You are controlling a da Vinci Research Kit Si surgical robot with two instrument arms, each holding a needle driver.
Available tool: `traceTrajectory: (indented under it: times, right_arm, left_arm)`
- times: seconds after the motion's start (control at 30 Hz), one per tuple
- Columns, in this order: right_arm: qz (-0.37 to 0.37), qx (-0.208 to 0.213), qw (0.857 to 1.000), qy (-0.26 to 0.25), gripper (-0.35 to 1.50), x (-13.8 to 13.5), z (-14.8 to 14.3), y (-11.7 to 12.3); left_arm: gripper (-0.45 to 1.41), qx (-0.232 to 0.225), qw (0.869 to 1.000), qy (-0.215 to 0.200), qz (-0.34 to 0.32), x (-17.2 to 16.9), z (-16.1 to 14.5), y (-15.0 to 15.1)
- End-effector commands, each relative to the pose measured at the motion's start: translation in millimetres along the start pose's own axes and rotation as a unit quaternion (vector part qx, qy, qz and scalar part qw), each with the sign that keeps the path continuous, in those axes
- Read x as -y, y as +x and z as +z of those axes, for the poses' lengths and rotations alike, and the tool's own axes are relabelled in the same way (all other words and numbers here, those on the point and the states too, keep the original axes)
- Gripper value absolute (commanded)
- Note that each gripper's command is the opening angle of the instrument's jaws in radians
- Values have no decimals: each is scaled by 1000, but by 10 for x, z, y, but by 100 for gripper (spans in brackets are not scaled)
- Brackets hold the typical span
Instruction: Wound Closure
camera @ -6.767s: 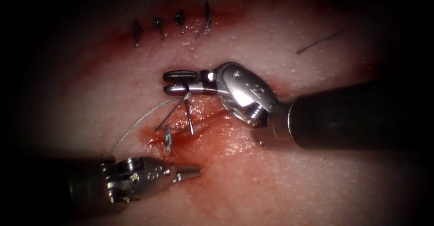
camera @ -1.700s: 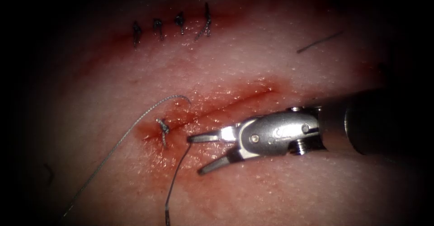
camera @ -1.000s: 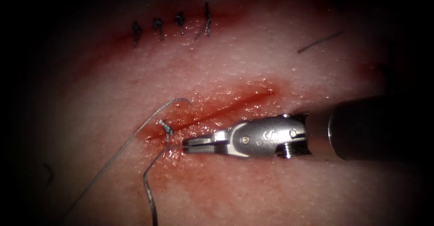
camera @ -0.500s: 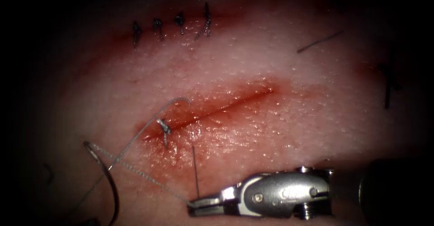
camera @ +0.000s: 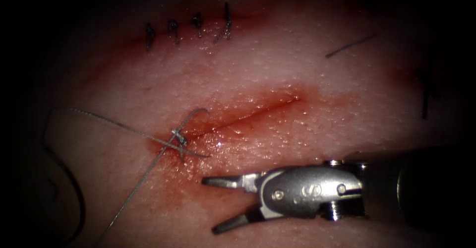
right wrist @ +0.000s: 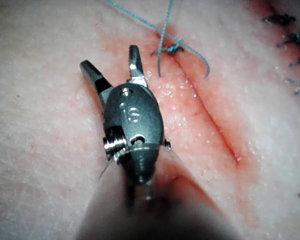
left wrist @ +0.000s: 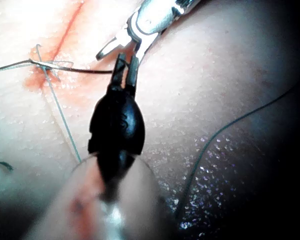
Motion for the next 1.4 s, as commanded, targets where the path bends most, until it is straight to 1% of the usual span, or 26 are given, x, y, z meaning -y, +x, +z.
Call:
traceTrajectory:
  times: [0.03,0.13,0.27,0.4,0.47,0.53,0.63,0.73,0.8,0.93,1.03,1.17,1.23,1.3,1.33,1.4]
  right_arm:
    - [-3,2,1000,-7,121,-7,12,-11]
    - [-4,6,1000,-17,120,-17,23,-24]
    - [-14,8,1000,-27,118,-23,38,-42]
    - [-7,17,1000,-13,96,-24,46,-59]
    - [-4,17,1000,-6,76,-24,48,-64]
    - [2,16,1000,2,47,-24,51,-69]
    - [10,13,1000,17,-35,-23,56,-74]
    - [17,11,999,27,-35,-20,59,-77]
    - [15,13,999,34,-35,-18,55,-77]
    - [24,28,999,39,-35,-8,34,-70]
    - [30,30,998,51,-35,8,16,-56]
    - [31,40,996,76,-35,37,-2,-28]
    - [32,38,995,84,-35,51,-8,-13]
    - [34,33,994,98,-35,66,-15,6]
    - [37,30,993,111,-35,80,-20,26]
    - [40,27,992,117,-35,88,-21,41]
  left_arm:
    - [-45,3,1000,4,-1,-4,4,-9]
    - [-45,3,1000,6,6,-5,6,-10]
    - [-45,3,1000,9,16,-9,10,-12]
    - [-45,1,1000,7,20,-11,13,-13]
    - [-45,0,1000,5,21,-12,15,-14]
    - [-45,0,1000,5,27,-13,17,-14]
    - [-45,0,999,2,42,-13,17,-14]
    - [-45,-4,998,-3,59,-11,18,-13]
    - [-45,-7,998,-3,70,-10,18,-13]
    - [-45,-8,995,-3,97,-3,18,-15]
    - [-45,-8,995,-3,99,3,19,-20]
    - [-45,-11,994,-1,106,3,23,-33]
    - [-45,-5,994,-1,112,0,26,-38]
    - [-45,10,995,-2,95,-4,27,-43]
    - [-45,25,996,-4,88,-8,29,-44]
    - [-45,29,996,-3,84,-12,30,-43]
